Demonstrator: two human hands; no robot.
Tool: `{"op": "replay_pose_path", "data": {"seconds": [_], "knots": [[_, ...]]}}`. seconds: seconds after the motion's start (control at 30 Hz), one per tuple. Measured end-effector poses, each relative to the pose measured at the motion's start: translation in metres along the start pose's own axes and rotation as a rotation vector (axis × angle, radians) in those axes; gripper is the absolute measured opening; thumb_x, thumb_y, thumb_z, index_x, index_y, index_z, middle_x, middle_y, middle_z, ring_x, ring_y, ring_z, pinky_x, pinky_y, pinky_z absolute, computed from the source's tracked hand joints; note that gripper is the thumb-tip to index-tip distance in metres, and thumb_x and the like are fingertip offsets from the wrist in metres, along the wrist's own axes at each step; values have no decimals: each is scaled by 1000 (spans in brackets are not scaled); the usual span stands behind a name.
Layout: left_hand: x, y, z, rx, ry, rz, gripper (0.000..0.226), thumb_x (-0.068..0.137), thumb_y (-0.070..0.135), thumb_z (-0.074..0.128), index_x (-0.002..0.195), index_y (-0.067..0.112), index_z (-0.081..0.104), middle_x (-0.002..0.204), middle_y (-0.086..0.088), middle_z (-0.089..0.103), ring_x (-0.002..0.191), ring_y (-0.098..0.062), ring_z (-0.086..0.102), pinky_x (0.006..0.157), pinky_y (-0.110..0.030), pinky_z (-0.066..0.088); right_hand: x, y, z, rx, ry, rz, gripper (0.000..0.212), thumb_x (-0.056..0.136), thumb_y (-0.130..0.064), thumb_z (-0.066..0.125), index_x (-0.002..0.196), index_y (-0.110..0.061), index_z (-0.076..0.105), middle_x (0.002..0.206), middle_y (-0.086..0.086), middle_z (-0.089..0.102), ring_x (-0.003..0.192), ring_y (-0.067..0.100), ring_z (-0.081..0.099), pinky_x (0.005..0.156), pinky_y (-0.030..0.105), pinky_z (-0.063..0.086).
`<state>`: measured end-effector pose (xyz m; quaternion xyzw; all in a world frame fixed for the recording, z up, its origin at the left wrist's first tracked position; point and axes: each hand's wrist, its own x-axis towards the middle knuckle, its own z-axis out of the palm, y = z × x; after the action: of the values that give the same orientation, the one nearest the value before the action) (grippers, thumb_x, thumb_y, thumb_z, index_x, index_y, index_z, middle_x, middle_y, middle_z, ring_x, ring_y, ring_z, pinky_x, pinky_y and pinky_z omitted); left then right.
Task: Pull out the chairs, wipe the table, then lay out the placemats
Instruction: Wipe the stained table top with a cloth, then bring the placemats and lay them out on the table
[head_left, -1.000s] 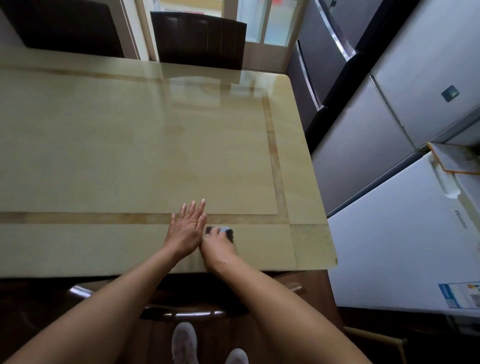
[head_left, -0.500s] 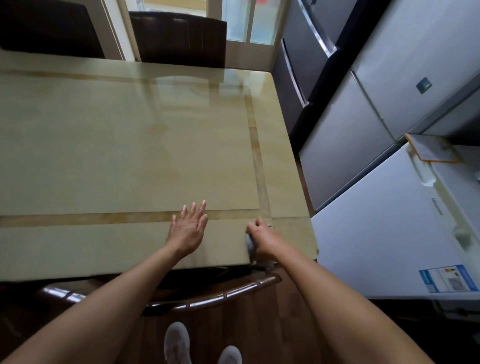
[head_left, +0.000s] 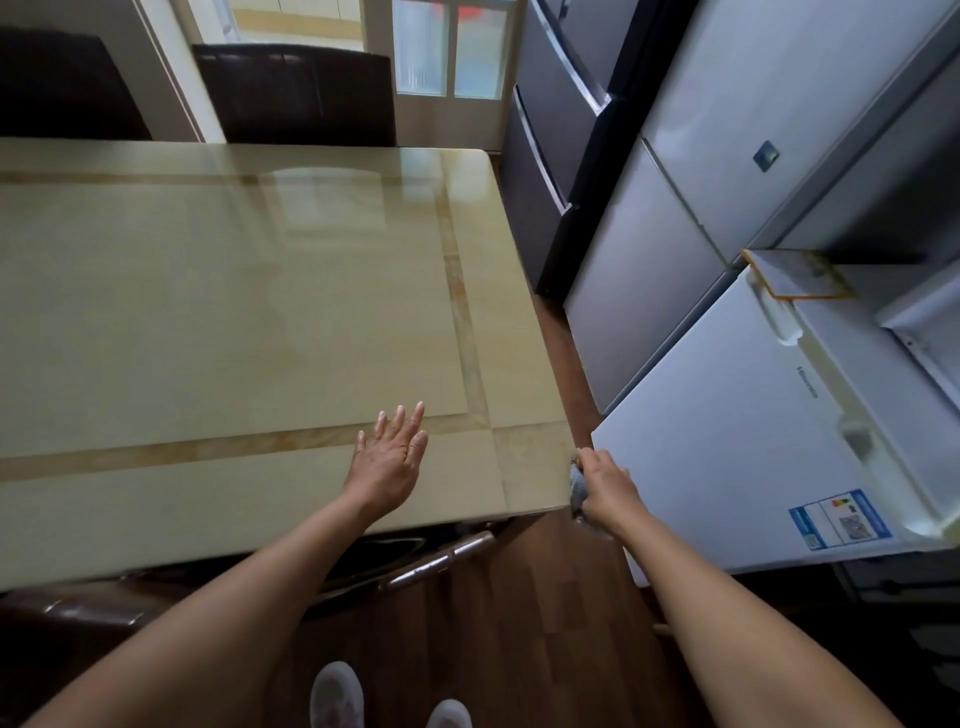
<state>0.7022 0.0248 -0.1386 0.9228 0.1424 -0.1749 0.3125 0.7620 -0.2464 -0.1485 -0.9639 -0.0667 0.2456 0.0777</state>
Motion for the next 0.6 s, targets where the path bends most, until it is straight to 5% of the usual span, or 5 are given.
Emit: {"op": "replay_pose_path", "data": {"seconds": [0.17,0.27,0.37,0.5,0.6], "knots": [[-9,42,2,-199,55,51,52,102,33,30,150,24,13,159,-1,9,148,-17,1,118,-36,2,-18,-2,-9,248,257,-54,47,70,-3,68,113,-7,50,123,10,49,109,29,51,88,29,42],[-22,77,2,-549,49,17,50,97,28,49,144,16,37,150,-4,36,138,-16,33,113,-30,26,-31,-26,-23,423,343,-144,48,67,-6,71,110,-11,51,117,6,52,104,23,52,83,26,42],[-43,114,-2,-907,-97,29,37,93,17,57,128,4,55,123,-5,61,101,-5,60,86,-17,45,-58,-46,-46,495,379,-252,61,70,-11,73,124,-16,47,125,0,50,108,17,49,85,23,42],[-59,131,-5,-1041,-166,32,16,88,3,59,104,5,62,91,-14,67,68,-16,63,57,-26,48,-95,-58,-61,613,335,-289,75,78,-15,72,143,-20,35,130,-9,44,116,5,44,99,19,37],[-75,135,-8,-1135,-164,-14,13,88,-3,56,91,10,61,78,-4,68,54,-8,65,46,-21,50,-119,-52,-57,804,386,-161,64,82,-26,68,139,-26,38,139,-6,46,127,13,47,106,35,44]]}}
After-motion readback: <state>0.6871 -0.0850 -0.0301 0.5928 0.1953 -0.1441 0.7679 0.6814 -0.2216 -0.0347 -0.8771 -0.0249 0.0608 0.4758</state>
